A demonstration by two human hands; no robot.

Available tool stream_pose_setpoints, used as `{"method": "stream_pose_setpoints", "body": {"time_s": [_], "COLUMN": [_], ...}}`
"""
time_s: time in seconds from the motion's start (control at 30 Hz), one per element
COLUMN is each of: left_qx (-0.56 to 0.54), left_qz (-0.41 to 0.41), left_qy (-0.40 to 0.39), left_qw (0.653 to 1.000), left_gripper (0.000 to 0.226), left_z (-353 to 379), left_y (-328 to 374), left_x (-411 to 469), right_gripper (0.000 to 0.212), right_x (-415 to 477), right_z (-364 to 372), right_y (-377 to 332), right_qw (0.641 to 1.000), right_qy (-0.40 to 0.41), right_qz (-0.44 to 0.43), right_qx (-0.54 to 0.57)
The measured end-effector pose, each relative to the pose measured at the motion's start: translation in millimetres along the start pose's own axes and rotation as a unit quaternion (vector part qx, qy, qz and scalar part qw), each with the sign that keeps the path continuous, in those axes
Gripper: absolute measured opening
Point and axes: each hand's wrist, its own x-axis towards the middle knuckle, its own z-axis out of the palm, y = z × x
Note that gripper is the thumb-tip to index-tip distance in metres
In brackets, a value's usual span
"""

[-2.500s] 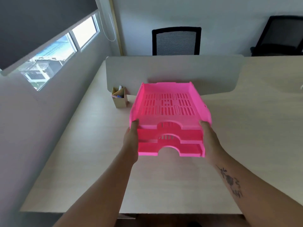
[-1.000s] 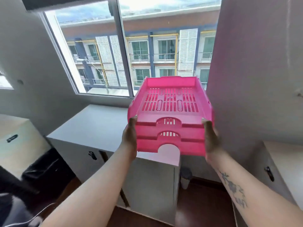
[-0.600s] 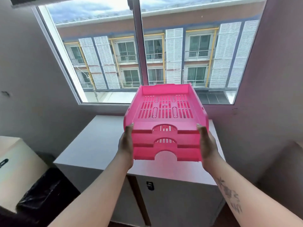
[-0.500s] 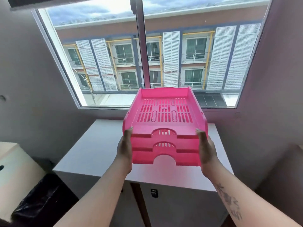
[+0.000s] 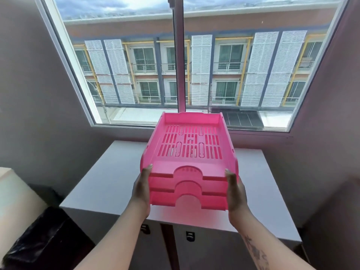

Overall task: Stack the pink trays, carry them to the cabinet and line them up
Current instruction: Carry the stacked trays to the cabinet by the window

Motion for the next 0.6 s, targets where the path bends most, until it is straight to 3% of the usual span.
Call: {"method": "stream_pose_setpoints", "body": {"time_s": [0.13, 0.47, 0.53, 0.6], "left_qx": [0.007, 0.051, 0.069, 0.097], "left_qz": [-0.01, -0.029, -0.024, -0.017], "left_qy": [-0.018, -0.046, -0.059, -0.081], "left_qw": [1.0, 0.997, 0.996, 0.992], "left_gripper": [0.056, 0.061, 0.059, 0.059], "left_z": [-10.1, -42.3, -46.8, -51.5], "left_y": [-10.0, -25.5, -24.4, -18.7], "left_x": [9.5, 23.0, 23.6, 26.5], "right_gripper": [0.05, 0.124, 0.123, 0.102], "right_x": [0.1, -5.7, -7.0, -6.6], "right_z": [7.5, 28.2, 27.3, 25.4], "right_y": [13.1, 36.0, 34.9, 30.8], "right_qw": [0.999, 0.992, 0.989, 0.988], "right_qy": [0.023, 0.071, 0.072, 0.066], "right_qz": [0.003, 0.007, 0.016, 0.025], "right_qx": [-0.024, -0.107, -0.128, -0.141]}}
